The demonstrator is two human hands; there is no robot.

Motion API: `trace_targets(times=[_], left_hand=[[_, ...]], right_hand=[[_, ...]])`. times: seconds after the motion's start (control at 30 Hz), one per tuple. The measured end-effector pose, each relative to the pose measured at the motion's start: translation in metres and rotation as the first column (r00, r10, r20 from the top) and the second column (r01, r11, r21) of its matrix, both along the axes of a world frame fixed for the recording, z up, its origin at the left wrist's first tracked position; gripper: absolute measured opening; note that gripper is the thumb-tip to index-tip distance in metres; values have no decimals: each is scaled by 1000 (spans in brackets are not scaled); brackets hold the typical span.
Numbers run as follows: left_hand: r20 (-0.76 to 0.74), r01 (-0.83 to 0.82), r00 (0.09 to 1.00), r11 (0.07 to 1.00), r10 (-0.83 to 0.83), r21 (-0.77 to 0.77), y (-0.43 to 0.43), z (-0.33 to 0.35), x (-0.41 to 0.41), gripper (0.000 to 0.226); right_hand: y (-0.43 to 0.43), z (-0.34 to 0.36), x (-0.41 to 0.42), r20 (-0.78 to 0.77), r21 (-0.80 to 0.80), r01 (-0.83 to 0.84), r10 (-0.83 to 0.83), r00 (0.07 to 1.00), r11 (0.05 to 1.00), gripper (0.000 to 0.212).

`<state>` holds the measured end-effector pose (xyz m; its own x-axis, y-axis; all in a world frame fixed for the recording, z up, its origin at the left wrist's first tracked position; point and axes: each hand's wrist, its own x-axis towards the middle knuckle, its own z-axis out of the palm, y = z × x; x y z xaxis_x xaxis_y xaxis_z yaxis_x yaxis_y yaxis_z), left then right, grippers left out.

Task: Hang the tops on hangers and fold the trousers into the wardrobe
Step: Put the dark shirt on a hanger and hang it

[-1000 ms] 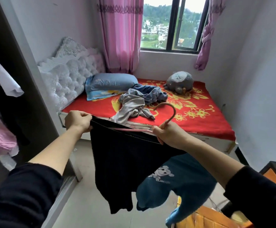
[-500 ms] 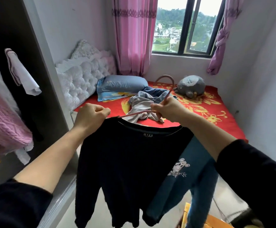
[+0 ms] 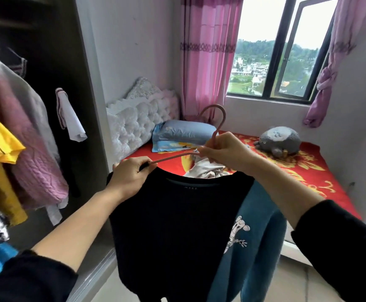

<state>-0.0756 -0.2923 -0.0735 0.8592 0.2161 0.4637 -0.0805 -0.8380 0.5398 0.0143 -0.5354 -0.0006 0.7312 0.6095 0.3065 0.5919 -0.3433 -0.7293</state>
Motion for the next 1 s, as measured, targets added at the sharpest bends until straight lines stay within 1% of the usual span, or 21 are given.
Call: trace_targets(times=[0.07,0.13,0.27,0.37,0.43,0.53,0.6,0.67,0.7,0.77,0.83,0.9,0.97,1.0], left_hand=[[-31,-118,992,990,121,81,9,2,8,21],[-69,-198,976,971,209,137,23,5,14,23],[-203,-298,922,939,330,174,65,11,21,27],[-274,-365,875,916,399,168,105,17,31,35],[-320,-349,876,932,361,97,135,20,37,35],[-408,-248,891,966,198,-73,183,25,47,28],[-432,-219,885,974,172,-61,215,30,58,23],[-399,-246,890,969,222,-9,248,38,75,20],[-366,-278,890,960,272,39,264,43,86,22],[-296,-340,880,927,372,155,295,53,106,32],[-266,-364,869,904,417,227,322,65,124,38],[-246,-365,861,877,446,313,343,76,140,43],[-186,-378,855,827,484,415,363,87,156,51],[-145,-393,852,798,503,457,372,92,163,55]], right_hand=[[17,1,9,18,-12,-35,36,999,999,28],[38,5,19,20,-38,-84,85,996,996,27],[90,16,33,34,-55,-117,119,992,992,16],[138,24,40,107,-56,-121,126,986,991,26],[170,31,48,137,-73,-106,115,984,992,30],[216,41,66,135,-151,-74,95,986,986,26],[247,48,80,106,-204,-73,96,990,976,20],[276,54,93,85,-242,-58,81,993,968,14],[290,56,99,81,-252,-56,79,994,966,12],[316,61,110,82,-272,-57,82,993,961,11],[339,67,120,96,-317,-51,85,992,947,12],[360,73,131,131,-394,-35,93,987,918,9],[382,80,141,161,-424,-12,88,983,906,15],[392,83,147,167,-416,-5,82,982,909,21]])
